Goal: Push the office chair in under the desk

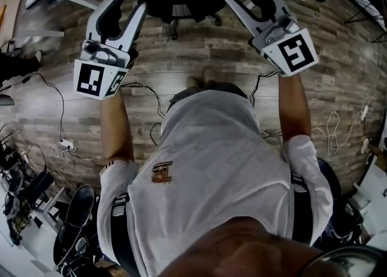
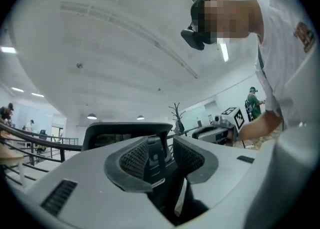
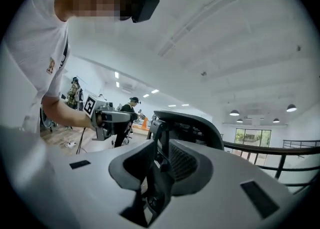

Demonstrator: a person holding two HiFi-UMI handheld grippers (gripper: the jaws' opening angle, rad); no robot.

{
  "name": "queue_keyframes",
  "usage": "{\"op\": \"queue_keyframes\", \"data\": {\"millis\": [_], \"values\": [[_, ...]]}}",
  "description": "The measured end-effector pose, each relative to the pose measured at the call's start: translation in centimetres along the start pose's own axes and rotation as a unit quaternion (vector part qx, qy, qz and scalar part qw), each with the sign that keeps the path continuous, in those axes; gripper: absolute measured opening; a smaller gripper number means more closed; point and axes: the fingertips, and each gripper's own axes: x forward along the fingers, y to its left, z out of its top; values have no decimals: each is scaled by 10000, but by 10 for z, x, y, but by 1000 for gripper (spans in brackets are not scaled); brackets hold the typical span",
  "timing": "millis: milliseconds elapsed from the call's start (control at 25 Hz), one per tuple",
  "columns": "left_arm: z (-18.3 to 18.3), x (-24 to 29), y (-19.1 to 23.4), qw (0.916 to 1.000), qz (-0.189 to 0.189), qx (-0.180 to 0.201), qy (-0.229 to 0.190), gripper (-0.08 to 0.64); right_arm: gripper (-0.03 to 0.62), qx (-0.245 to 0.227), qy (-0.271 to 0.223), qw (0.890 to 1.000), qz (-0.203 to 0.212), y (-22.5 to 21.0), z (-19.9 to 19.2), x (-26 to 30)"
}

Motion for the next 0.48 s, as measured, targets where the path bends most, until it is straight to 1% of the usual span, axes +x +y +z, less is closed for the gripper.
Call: {"op": "queue_keyframes", "data": {"millis": [40, 160, 360, 480], "values": [[4, 1, -6, 9999, 20, -88, -125, 159, 97, 63, -111, 9999, 9, 4, 2, 0], [12, 6, -26, 9992, 6, -234, -317, 110, 71, 339, -448, 9984, 88, 18, 8, 0], [19, 14, -54, 9989, -57, -287, -378, 47, 54, 546, -728, 9954, 283, 42, 19, 0], [21, 15, -64, 9987, -8, -312, -411, 31, 48, 624, -941, 9930, 354, 53, 29, -1]]}}
